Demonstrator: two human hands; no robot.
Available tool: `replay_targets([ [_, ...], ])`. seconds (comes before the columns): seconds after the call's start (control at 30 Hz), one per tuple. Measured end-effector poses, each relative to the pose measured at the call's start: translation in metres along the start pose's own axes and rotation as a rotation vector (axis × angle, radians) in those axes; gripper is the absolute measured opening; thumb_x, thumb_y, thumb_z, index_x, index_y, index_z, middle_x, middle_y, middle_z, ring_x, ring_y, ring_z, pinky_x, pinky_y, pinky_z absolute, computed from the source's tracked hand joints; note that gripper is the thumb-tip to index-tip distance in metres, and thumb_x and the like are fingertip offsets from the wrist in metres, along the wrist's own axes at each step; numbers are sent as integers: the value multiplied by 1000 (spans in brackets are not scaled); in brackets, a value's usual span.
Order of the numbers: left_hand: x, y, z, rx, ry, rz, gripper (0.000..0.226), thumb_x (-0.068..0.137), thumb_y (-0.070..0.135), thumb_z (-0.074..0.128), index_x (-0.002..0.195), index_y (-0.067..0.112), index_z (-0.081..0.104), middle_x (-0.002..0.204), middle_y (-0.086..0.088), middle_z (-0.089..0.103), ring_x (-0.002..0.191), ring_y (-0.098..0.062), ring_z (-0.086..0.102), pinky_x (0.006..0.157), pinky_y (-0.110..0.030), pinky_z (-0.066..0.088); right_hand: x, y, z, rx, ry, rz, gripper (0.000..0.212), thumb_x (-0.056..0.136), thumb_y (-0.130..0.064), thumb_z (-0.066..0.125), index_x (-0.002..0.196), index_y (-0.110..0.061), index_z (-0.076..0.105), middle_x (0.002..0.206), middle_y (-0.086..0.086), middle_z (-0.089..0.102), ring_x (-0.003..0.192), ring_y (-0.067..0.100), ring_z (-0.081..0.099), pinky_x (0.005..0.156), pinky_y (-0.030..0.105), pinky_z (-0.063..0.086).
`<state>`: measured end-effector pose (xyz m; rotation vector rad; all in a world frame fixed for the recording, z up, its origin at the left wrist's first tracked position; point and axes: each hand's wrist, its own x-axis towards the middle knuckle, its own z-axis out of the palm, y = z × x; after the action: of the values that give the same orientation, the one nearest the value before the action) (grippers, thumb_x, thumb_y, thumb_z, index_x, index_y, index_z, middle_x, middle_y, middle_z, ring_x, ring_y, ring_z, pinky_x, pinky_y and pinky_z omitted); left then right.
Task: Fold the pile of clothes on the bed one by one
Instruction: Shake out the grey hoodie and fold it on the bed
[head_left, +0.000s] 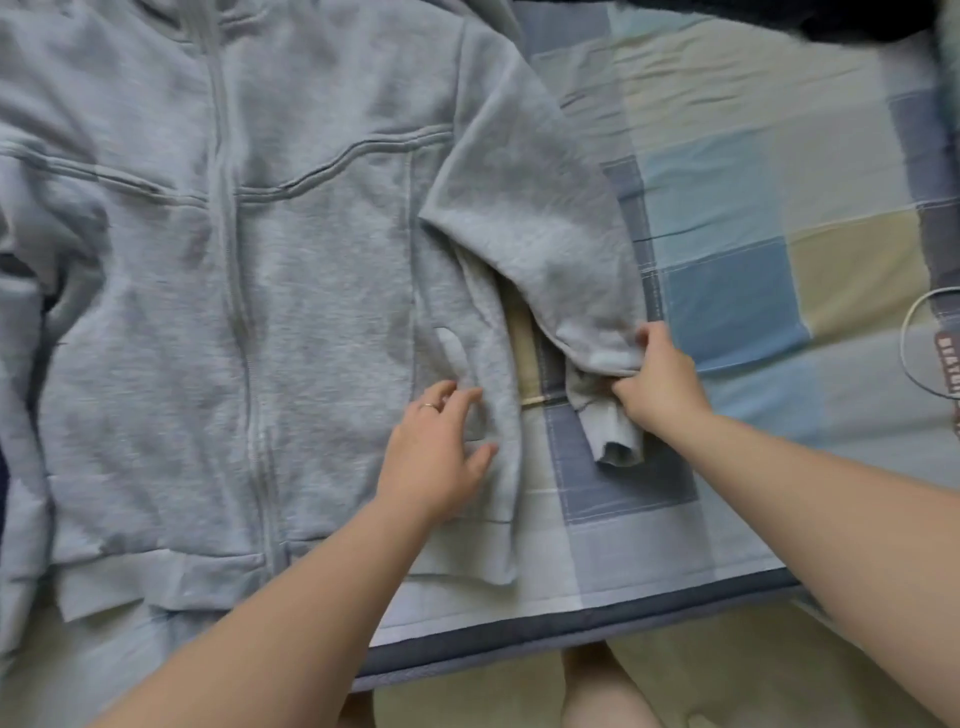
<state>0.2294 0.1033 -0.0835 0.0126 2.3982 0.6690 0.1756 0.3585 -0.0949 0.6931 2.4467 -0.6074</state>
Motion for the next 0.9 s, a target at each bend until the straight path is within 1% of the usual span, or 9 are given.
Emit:
replay_targets([
  [0.07,11,21,14,20,38,-101,67,87,46,69,146,31,42,156,-10,31,139,-33,36,109,-42,38,12,13,-13,6,-33,-3,17,81,-9,65,95,-16,58,90,8,60,100,36,61,70,31,37],
  [0.13,15,40,24,85,35,-219,70,86,48,68,148,32,38,160,-14,24,144,-35,30,112,-44,34,17,27,-37,-33,-56,-58,14,81,-10,63,81,-21,55,81,2,58,93,34,60,66,32,35],
  [0.3,14,92,22,99,-15,-364,72,87,50,68,147,31,33,167,-13,8,152,-34,15,118,-48,25,26,72,-145,-46,207,-204,12,83,-8,63,88,-14,54,104,14,51,96,39,52,83,44,45],
  [0.4,16,121,6,122,-22,-304,80,88,46,67,154,30,24,169,-8,4,152,-33,12,120,-47,23,32,88,-204,-28,309,-194,21,82,3,59,82,-14,47,97,10,43,91,39,51,76,39,35],
  [0.5,35,147,-13,147,36,-215,85,88,42,67,157,27,20,168,-9,5,151,-33,14,119,-47,25,40,92,-239,-49,382,-186,28,78,11,50,86,-15,45,97,13,45,91,40,51,76,43,37],
  [0.57,53,160,-26,183,82,-175,87,88,39,68,158,26,17,168,-9,5,151,-33,13,119,-48,25,49,91,-251,-62,401,-207,36,75,11,48,102,-13,49,109,19,51,98,41,52,83,48,42],
  [0.67,81,175,-32,242,186,-106,92,87,37,72,158,25,14,168,-10,6,152,-35,13,118,-48,26,73,100,-258,-198,401,-277,54,75,10,55,125,-10,53,121,23,52,109,45,52,95,50,38],
  [0.77,118,193,-32,352,277,30,98,83,43,76,158,26,15,168,-10,11,151,-36,15,119,-49,23,98,112,-257,-276,442,-372,34,75,5,62,107,-5,61,106,23,55,101,46,54,85,50,38],
  [0.9,170,240,-17,443,281,229,92,76,55,77,151,29,29,161,-5,25,144,-34,26,112,-49,28,129,128,-264,-269,479,-505,20,77,-7,69,91,-9,55,98,18,53,90,40,53,68,46,39],
])
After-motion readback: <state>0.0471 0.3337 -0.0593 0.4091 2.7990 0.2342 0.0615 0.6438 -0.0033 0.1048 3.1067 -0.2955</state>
